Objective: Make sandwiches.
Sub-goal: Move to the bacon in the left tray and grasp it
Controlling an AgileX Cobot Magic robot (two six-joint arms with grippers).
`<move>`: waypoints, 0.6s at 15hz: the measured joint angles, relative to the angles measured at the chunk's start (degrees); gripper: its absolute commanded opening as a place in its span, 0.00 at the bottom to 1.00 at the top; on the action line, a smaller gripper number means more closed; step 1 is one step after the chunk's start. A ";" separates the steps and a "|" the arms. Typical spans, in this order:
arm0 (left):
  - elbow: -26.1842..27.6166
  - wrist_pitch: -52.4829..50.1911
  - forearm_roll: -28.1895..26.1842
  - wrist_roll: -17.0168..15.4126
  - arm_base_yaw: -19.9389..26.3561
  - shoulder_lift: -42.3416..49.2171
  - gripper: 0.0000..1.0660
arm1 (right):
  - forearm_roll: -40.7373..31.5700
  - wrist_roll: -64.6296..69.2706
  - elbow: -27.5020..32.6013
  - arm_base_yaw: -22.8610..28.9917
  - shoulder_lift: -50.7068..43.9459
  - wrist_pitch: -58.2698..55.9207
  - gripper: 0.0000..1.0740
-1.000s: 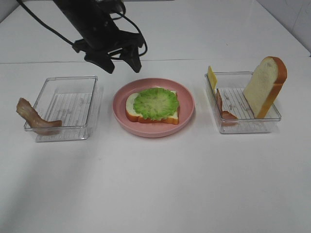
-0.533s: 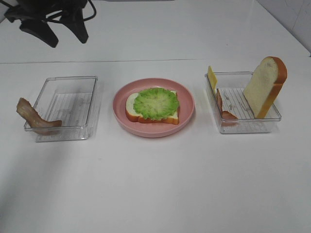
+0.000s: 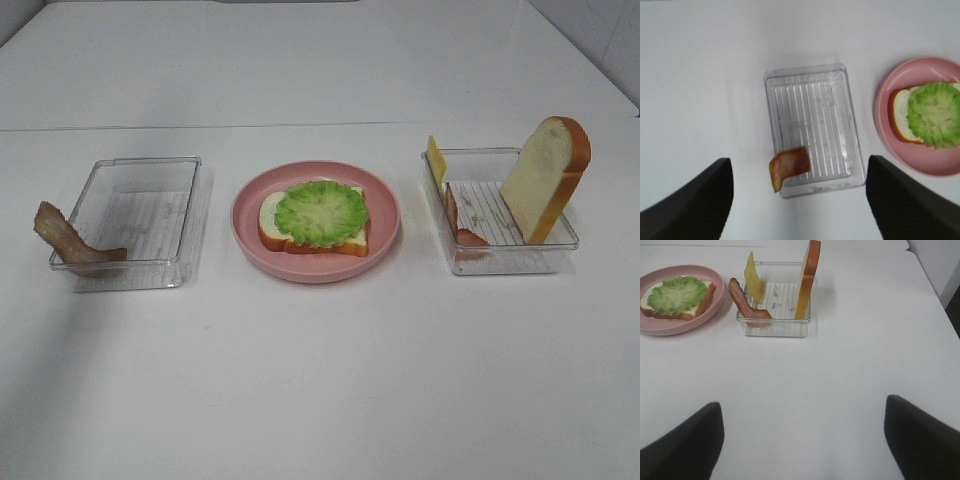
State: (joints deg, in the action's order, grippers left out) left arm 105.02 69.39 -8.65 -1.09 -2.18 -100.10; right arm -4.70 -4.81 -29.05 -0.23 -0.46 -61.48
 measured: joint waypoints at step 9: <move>-27.62 0.40 8.65 -6.07 2.01 14.27 0.66 | 0.00 0.00 0.00 0.00 0.00 0.00 0.77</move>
State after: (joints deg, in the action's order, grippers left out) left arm 77.41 69.79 0.00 -7.16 -0.17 -85.83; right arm -4.70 -4.81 -29.05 -0.23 -0.46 -61.48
